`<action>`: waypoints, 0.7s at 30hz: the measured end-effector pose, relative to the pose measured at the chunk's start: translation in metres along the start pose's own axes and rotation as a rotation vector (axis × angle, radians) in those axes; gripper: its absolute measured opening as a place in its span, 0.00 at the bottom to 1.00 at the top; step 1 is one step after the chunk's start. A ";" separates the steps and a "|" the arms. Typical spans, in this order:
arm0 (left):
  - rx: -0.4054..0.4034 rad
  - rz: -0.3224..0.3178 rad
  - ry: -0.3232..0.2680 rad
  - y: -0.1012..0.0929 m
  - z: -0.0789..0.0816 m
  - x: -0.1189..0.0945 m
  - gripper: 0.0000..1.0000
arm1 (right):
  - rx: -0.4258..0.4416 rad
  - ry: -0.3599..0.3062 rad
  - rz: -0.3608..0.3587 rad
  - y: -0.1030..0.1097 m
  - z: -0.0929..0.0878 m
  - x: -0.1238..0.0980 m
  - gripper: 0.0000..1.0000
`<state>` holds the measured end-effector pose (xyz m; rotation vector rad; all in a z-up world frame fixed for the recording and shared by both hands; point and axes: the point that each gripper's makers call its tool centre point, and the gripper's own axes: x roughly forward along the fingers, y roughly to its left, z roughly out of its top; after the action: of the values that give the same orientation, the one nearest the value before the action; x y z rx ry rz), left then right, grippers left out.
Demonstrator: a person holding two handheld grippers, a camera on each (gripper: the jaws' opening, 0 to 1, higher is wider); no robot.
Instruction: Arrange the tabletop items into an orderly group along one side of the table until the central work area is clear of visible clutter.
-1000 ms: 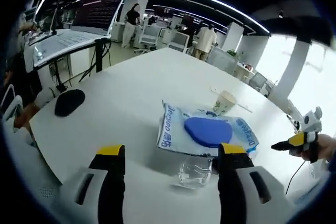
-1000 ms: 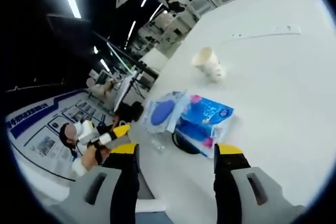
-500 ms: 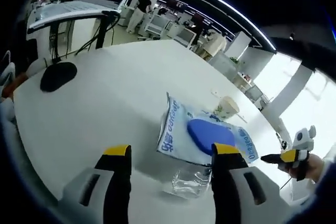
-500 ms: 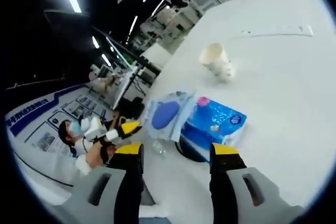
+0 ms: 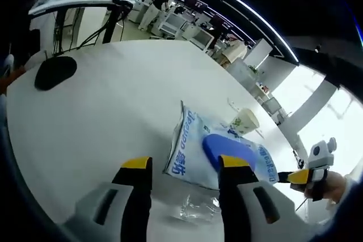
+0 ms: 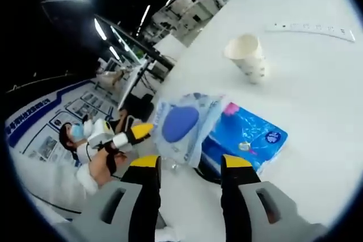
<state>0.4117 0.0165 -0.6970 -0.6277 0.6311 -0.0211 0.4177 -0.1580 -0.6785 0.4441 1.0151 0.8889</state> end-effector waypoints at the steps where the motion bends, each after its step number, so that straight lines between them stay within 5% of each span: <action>1: -0.002 0.000 0.000 0.000 -0.001 0.000 0.43 | 0.001 -0.003 -0.002 0.000 0.000 0.002 0.35; 4: 0.004 -0.005 -0.002 0.000 -0.002 0.001 0.38 | 0.014 0.002 0.005 0.001 -0.002 0.013 0.27; 8: 0.041 0.002 0.018 0.000 -0.005 -0.001 0.22 | 0.027 0.011 0.001 -0.001 -0.006 0.016 0.04; 15: 0.046 0.014 -0.026 0.005 0.000 -0.006 0.05 | 0.111 -0.006 0.011 -0.006 -0.009 0.014 0.02; 21: 0.174 -0.001 -0.075 -0.008 0.012 -0.014 0.00 | 0.092 -0.031 0.027 0.003 -0.003 0.005 0.00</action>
<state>0.4089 0.0195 -0.6776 -0.4587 0.5503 -0.0524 0.4146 -0.1527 -0.6806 0.5487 1.0257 0.8596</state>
